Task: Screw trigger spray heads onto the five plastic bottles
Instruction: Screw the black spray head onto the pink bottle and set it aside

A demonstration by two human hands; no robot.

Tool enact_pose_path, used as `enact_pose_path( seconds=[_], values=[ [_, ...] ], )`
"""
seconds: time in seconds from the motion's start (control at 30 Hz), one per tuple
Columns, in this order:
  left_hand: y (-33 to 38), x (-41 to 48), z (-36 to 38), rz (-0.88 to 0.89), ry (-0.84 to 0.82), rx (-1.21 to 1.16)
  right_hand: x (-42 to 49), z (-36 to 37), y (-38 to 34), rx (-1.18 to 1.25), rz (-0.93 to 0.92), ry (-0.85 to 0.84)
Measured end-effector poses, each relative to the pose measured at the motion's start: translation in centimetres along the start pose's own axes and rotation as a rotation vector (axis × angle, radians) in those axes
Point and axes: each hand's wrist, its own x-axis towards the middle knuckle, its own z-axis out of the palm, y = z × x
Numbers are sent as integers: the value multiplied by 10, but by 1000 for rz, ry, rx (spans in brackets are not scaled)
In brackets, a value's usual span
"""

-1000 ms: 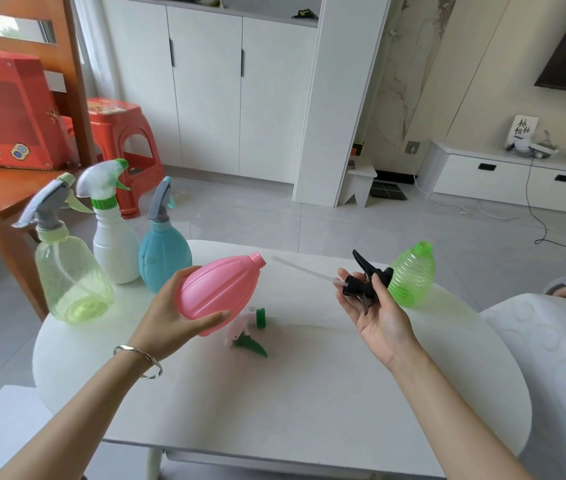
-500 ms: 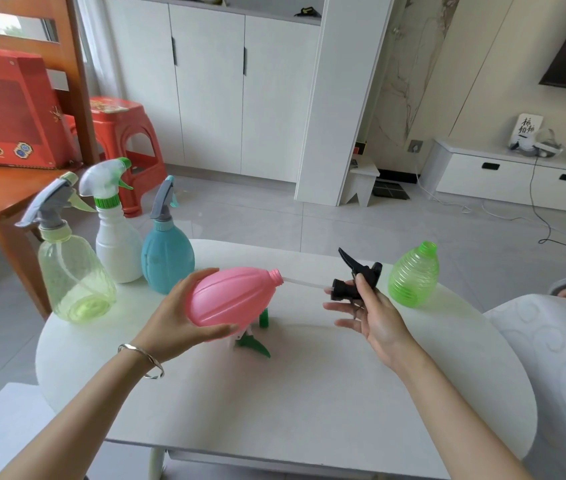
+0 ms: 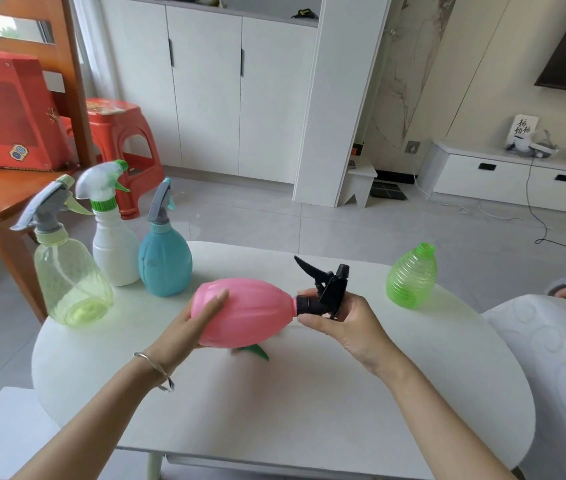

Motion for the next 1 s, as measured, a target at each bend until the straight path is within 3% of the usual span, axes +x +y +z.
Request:
enact_pose_path(
  seconds=[0.1,0.2,0.27,0.33,0.43,0.53,0.6,0.73,0.9,1.0],
  values=[
    [5,-2,4,-54,-82,26,2,4,2,72,15,36],
    [3,1,2,105,-82,51,5,7,4,240,87,111],
    [1,3,0,140,-170,38,6,8,6,319,128,123],
    [0,2,1,56,-264,-52,7,9,6,345,131,117],
    [6,0,3,-54,-258,-102,8,8,6,303,131,124],
    [3,6,0,69,-209,-50,9,6,8,329,149,153],
    [3,5,1,102,-261,-56,10,6,9,348,154,150],
    [6,-1,7,-120,-300,-83,10,10,12,330,161,154],
    [0,4,3,103,-242,63,12,8,12,363,189,178],
    [6,0,6,-110,-347,-124,12,12,12,349,164,146]
  ],
)
